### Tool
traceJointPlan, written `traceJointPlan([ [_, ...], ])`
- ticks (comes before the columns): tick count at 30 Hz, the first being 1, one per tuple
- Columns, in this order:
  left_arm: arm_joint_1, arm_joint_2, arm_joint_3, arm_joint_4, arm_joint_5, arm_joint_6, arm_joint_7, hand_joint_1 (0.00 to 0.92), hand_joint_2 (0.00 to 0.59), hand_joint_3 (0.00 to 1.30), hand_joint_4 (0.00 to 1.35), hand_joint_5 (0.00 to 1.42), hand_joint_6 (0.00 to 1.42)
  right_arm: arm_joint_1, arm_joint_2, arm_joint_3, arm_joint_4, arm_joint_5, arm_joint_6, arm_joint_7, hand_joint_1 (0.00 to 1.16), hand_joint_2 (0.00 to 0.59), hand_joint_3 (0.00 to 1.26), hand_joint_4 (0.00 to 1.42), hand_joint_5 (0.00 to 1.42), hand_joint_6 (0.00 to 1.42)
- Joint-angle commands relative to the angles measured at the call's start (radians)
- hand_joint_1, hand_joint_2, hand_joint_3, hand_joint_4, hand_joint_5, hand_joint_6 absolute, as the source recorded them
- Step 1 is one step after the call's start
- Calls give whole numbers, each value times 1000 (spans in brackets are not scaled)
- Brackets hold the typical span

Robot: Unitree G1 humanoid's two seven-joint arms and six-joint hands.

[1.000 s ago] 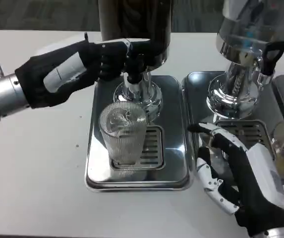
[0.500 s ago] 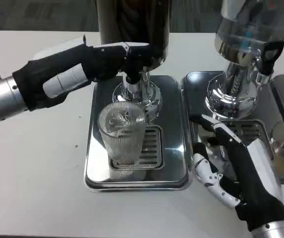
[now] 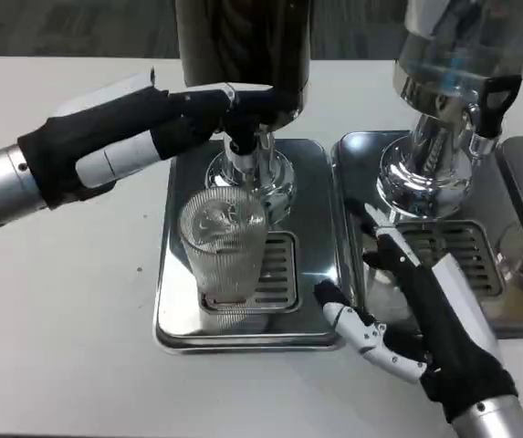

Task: Grasp the cup under the faucet to collect the drink, then remove the cup.

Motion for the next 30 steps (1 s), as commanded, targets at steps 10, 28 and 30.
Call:
traceJointPlan([
  [10,41,33,-49,-32,38,-74,29,0,48,176,64,74,74,-33,6,0,19,51,32,48,586,274,1,0,0,112],
  [28,61,48,-55,-65,57,-118,59,0,47,176,75,74,86,-106,38,19,64,77,85,90,617,238,0,0,0,66],
  [30,63,50,-56,-69,58,-121,61,0,47,176,75,74,87,-112,38,21,68,78,90,96,616,237,0,0,0,65],
])
